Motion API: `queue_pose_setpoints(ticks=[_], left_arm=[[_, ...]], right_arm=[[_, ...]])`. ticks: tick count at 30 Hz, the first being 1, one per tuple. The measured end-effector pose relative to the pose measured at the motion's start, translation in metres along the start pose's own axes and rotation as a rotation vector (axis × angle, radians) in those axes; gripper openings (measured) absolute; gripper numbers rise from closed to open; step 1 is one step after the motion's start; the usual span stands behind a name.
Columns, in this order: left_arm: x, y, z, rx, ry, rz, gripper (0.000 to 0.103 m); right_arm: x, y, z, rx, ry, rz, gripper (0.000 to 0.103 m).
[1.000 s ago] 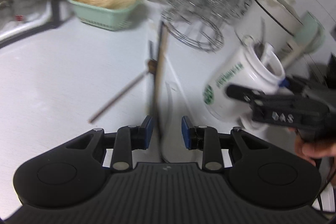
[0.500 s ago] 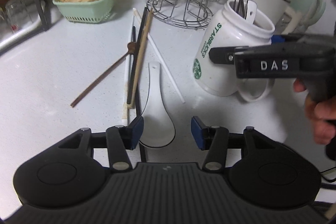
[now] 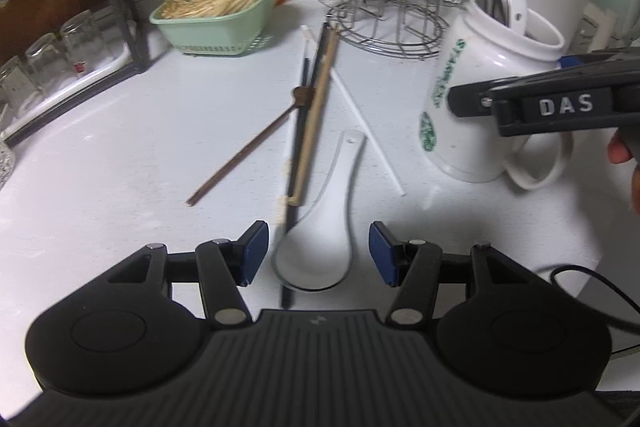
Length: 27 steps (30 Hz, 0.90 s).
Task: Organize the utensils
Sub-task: 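Close the left tool on a second white ceramic spoon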
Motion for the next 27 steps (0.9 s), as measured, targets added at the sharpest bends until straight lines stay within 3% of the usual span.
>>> queue_pose_setpoints(ticks=[7,12,19,27], left_arm=[[0.003,-0.002,0.006,0.045,-0.025,0.034,0.061],[0.009,-0.002,0.013,0.062,-0.048,0.033,0.05],[0.0,-0.003,0.009,0.078,-0.016,0.046,0.049],[-0.028,-0.004,-0.017,0.062,0.056,0.066,0.049]], right_arm=[[0.0,0.0,0.0,0.002,0.0,0.003,0.09],[0.0,0.0,0.0,0.003,0.0,0.006,0.09],[0.0,0.0,0.0,0.003,0.002,0.011,0.09],[0.0,0.0,0.0,0.009,0.004,0.023,0.09]])
Point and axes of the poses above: each gripper's, at about its wrist camera, not at the fingertips, and x roughly the way its jaws point, y to its right, z to its underside, the point moved 8 cm from there along x, roughly the way its jaws point, and after that the axes turned 12 degrees about -x, right-handed, at the moved point
